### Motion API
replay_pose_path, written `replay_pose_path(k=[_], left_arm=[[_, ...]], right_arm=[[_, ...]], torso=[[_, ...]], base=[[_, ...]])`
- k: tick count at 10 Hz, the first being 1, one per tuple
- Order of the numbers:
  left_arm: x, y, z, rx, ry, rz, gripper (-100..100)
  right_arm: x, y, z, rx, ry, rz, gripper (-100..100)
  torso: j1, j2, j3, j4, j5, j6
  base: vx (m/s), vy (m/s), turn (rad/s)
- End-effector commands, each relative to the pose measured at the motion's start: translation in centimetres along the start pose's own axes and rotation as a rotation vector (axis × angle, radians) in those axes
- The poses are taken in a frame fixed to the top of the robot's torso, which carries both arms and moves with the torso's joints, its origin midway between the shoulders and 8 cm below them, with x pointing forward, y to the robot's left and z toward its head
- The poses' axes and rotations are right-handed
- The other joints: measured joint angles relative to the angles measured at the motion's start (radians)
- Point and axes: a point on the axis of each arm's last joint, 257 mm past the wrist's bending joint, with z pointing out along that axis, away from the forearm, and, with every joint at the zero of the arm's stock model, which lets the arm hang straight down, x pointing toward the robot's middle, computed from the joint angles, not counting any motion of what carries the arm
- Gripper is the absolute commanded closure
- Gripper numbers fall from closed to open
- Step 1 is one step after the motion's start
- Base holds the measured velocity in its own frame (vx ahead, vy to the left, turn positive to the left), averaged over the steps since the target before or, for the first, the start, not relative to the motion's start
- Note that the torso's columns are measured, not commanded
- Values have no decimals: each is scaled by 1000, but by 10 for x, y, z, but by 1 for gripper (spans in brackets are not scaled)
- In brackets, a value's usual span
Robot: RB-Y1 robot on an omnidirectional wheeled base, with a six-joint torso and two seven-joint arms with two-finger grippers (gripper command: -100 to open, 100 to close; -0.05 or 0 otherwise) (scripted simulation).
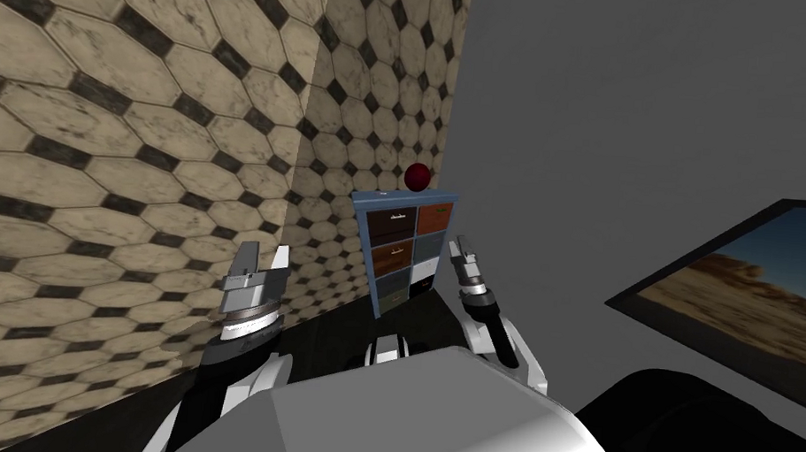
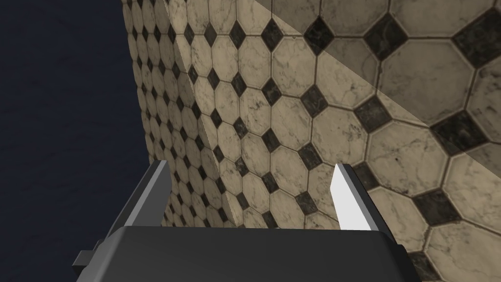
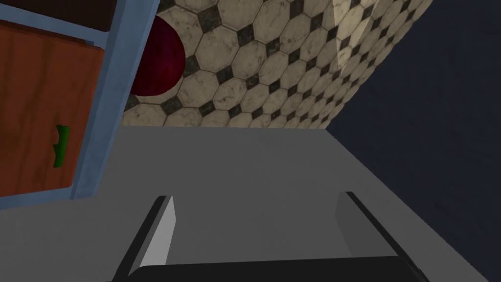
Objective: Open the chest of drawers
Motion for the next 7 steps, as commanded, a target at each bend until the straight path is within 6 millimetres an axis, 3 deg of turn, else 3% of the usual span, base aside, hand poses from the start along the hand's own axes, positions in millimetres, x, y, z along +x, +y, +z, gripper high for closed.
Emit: replay_pose_path(k=[1,7], left_arm=[[0,0,0,0,0,0,0],[0,0,0,0,0,0,0]], right_arm=[[1,-3,1,0,51,-173,-100],[1,-7,4,-9,124,-472,-100]], torso=[[0,-1,0,0,0,0],[-1,0,0,0,0,0]], base=[[57,100,-40],[55,91,-29]])
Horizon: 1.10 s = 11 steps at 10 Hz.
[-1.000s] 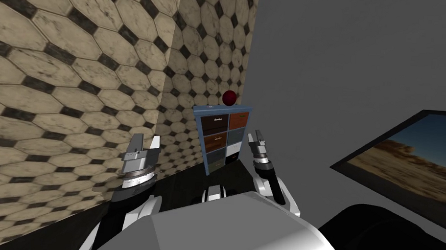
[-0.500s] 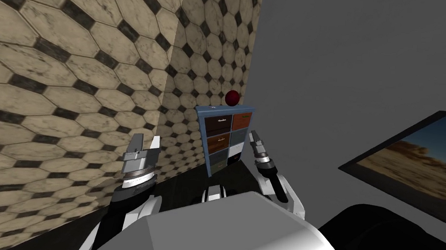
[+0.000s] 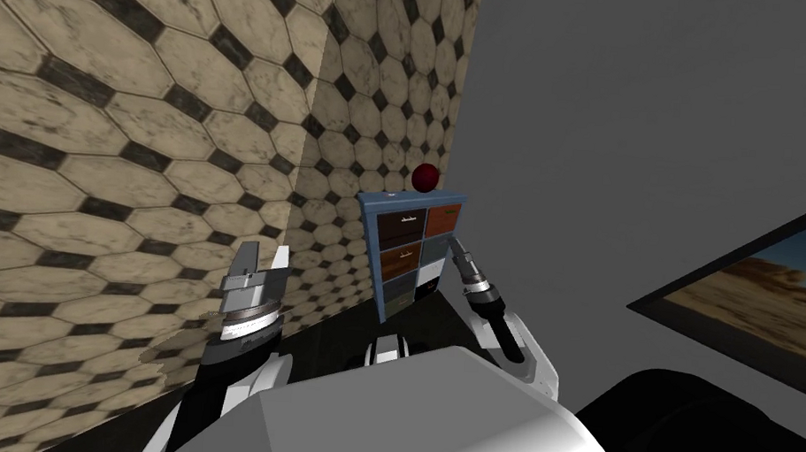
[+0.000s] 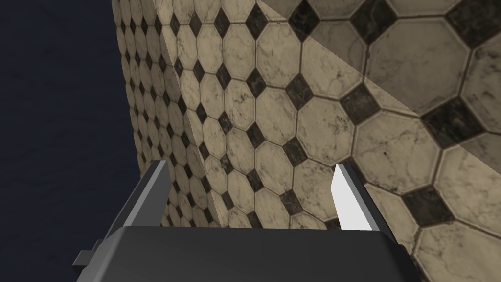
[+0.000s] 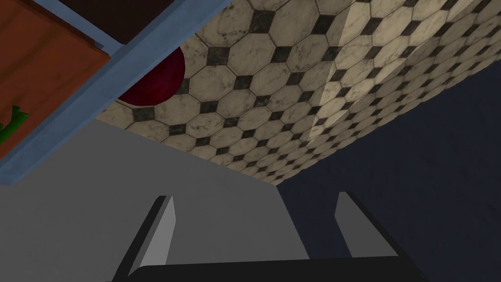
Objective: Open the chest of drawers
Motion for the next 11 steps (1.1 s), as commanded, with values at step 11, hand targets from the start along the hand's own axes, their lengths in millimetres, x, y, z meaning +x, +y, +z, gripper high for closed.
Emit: replay_pose_path(k=[11], left_arm=[[0,0,0,0,0,0,0]], right_arm=[[1,-30,2,-24,166,-709,-100]], torso=[[-1,1,1,0,0,0]], base=[[47,96,-31]])
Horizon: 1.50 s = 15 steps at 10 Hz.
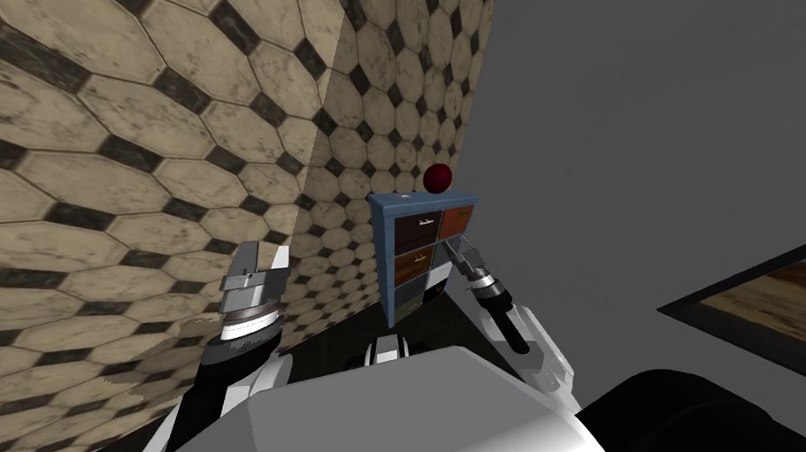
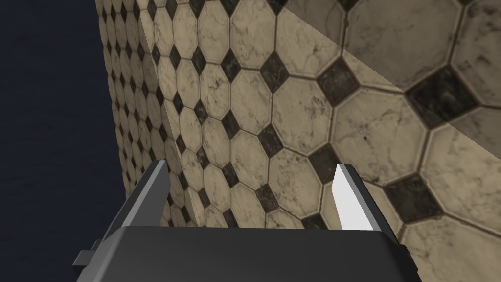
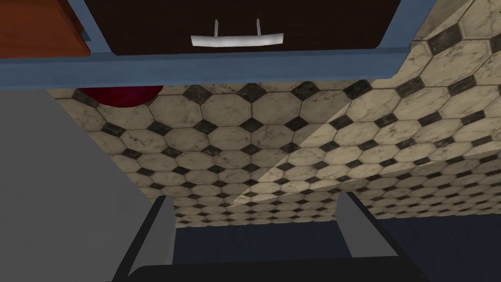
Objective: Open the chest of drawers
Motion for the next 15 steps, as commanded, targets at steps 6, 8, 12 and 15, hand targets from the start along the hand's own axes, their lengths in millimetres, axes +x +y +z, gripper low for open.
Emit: replay_pose_path(k=[6,8,12,15], left_arm=[[0,0,0,0,0,0,0],[0,0,0,0,0,0,0],[0,0,0,0,0,0,0],[0,0,0,0,0,0,0]], right_arm=[[16,-32,0,-25,119,-474,-100],[18,-39,-1,-32,140,-571,-100],[23,-61,-1,-51,198,-807,-100],[23,-74,-2,-67,230,-961,-100]], torso=[[2,1,1,0,1,0],[1,-1,0,0,0,0],[2,0,0,0,0,0],[1,-1,-1,0,0,0]], base=[[48,93,-31],[50,89,-23],[43,95,-32],[40,82,-24]])
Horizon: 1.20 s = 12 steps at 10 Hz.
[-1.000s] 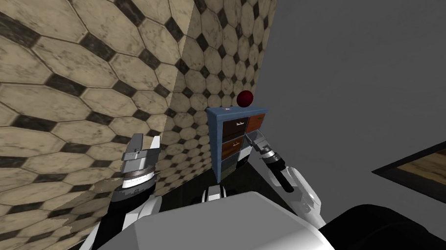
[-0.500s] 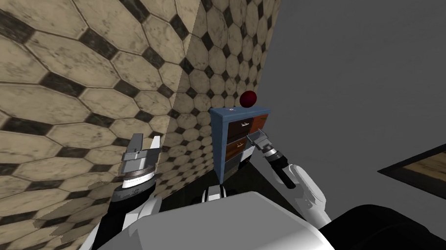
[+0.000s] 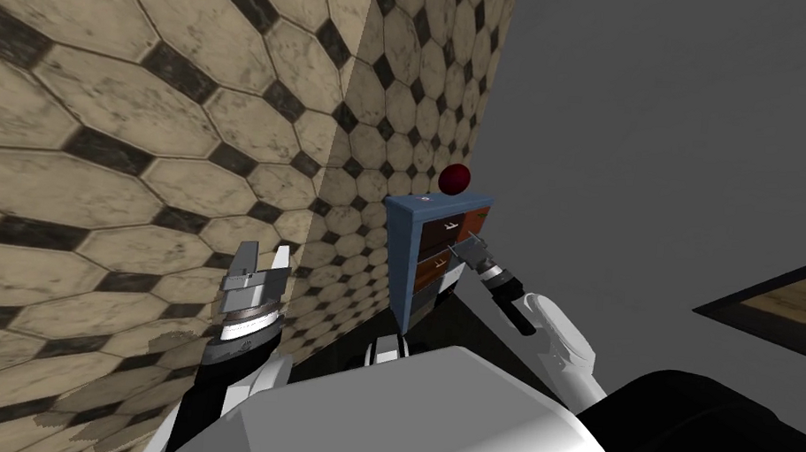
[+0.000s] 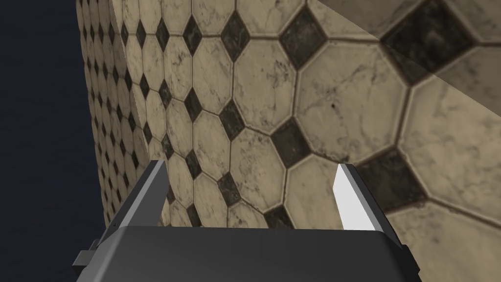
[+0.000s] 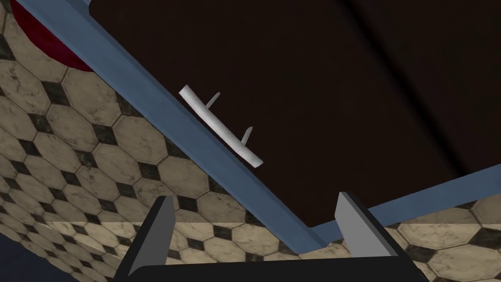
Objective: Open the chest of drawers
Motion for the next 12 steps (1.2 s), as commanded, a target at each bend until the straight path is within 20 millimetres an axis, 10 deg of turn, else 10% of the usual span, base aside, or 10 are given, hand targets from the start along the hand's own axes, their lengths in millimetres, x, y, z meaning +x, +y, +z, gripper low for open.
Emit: replay_pose_path(k=[1,12], left_arm=[[0,0,0,0,0,0,0],[0,0,0,0,0,0,0]], right_arm=[[12,-11,0,-16,36,-180,-100],[65,-70,2,-4,157,-483,-100]], torso=[[1,-1,0,0,0,0],[3,5,3,1,1,0]], base=[[45,106,-37],[-12,60,65]])
